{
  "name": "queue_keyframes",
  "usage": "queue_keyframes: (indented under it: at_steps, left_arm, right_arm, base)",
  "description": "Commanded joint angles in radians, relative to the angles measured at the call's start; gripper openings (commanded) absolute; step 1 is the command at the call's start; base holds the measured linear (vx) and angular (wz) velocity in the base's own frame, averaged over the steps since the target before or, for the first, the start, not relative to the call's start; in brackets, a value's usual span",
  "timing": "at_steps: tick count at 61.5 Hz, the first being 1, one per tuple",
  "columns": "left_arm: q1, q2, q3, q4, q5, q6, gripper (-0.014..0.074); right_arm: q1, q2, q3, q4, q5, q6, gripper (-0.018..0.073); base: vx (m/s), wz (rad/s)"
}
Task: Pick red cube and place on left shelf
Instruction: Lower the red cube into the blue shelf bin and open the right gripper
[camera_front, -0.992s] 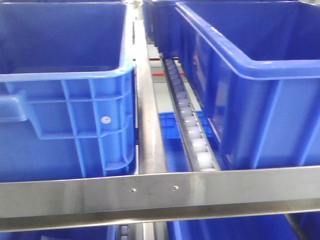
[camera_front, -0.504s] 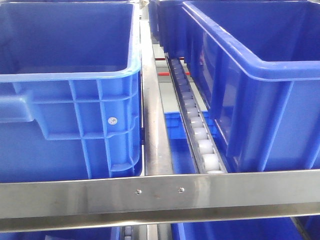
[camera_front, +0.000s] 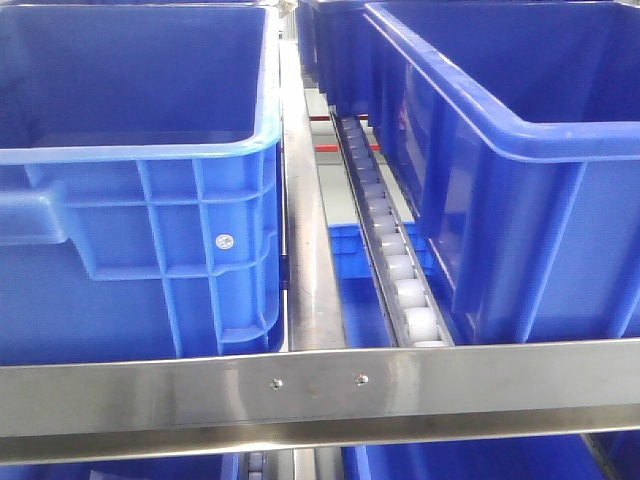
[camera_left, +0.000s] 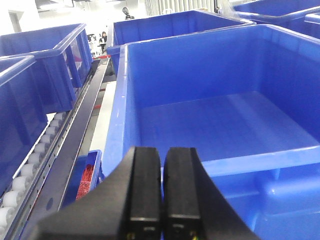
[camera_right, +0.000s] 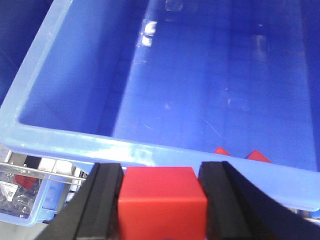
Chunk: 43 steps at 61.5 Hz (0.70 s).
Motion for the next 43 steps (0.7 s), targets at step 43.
queue_keyframes:
  at_steps: [43]
  left_arm:
    - [0.002, 0.008, 0.022, -0.01, -0.083, 0.001, 0.0106]
  right_arm:
    - [-0.049, 0.391, -0.241, -0.02, -0.424, -0.005, 0.0059]
  base:
    - [0.0, -0.02]
